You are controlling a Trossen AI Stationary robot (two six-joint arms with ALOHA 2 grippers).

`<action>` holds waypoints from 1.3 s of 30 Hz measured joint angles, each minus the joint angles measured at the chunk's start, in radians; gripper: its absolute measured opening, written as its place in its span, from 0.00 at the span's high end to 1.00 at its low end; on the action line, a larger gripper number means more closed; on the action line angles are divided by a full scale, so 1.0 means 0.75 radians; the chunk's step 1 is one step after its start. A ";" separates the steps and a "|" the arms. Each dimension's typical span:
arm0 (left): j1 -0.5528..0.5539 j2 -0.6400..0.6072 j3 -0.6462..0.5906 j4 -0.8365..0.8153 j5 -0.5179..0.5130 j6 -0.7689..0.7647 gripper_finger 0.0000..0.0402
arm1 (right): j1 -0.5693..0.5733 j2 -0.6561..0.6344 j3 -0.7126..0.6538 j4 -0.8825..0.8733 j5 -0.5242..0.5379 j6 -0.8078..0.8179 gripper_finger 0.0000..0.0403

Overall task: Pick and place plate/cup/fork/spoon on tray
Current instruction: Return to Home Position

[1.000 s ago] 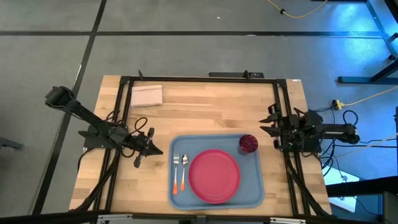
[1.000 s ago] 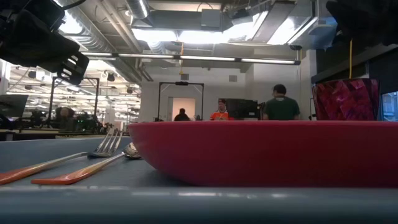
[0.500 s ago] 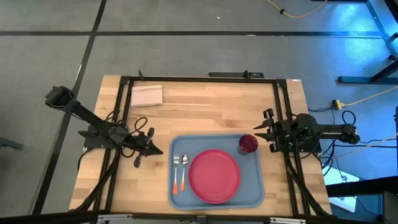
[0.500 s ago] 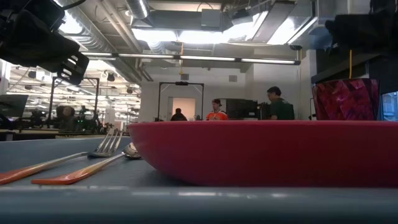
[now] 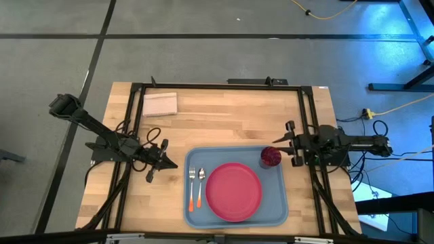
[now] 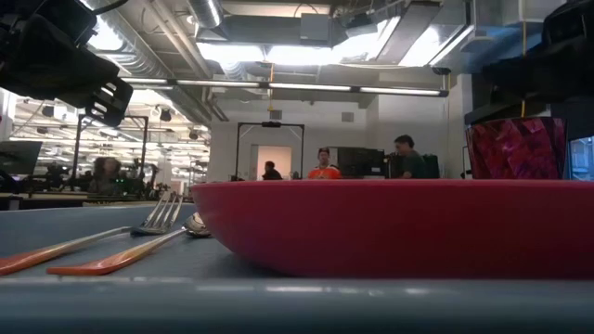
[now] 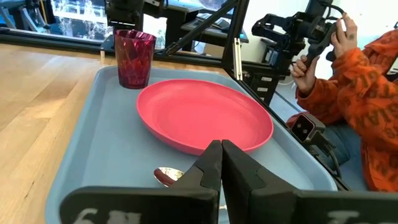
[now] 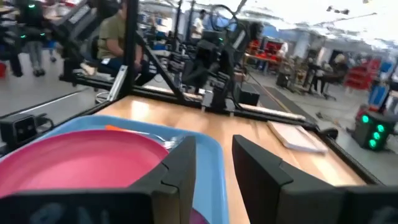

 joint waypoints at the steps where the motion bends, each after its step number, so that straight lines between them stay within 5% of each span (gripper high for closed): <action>1: 0.000 0.000 0.000 0.000 0.000 0.000 1.00 | 0.000 0.004 0.000 0.002 0.015 0.019 0.73; 26: 0.001 0.000 0.000 0.000 0.000 0.000 1.00 | 0.000 0.139 0.000 -0.001 0.031 0.063 0.73; 39: 0.210 -0.112 0.000 0.170 0.008 0.001 1.00 | 0.000 0.157 0.000 -0.001 0.032 0.056 0.73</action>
